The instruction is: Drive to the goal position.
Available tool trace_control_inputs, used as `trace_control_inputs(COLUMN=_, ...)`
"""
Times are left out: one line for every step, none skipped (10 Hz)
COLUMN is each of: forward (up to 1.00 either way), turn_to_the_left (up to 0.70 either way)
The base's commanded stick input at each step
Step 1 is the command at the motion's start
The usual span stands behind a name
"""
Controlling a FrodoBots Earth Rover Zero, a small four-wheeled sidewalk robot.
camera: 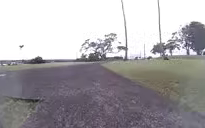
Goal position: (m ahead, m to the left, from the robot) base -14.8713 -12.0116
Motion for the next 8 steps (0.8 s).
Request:
trace_control_inputs(forward=0.00, turn_to_the_left=-0.70)
trace_control_inputs(forward=0.00, turn_to_the_left=-0.70)
trace_control_inputs(forward=0.00, turn_to_the_left=-0.70)
trace_control_inputs(forward=0.00, turn_to_the_left=-0.70)
trace_control_inputs(forward=0.00, turn_to_the_left=-0.70)
trace_control_inputs(forward=0.00, turn_to_the_left=-0.70)
trace_control_inputs(forward=0.00, turn_to_the_left=-0.70)
trace_control_inputs(forward=0.00, turn_to_the_left=-0.70)
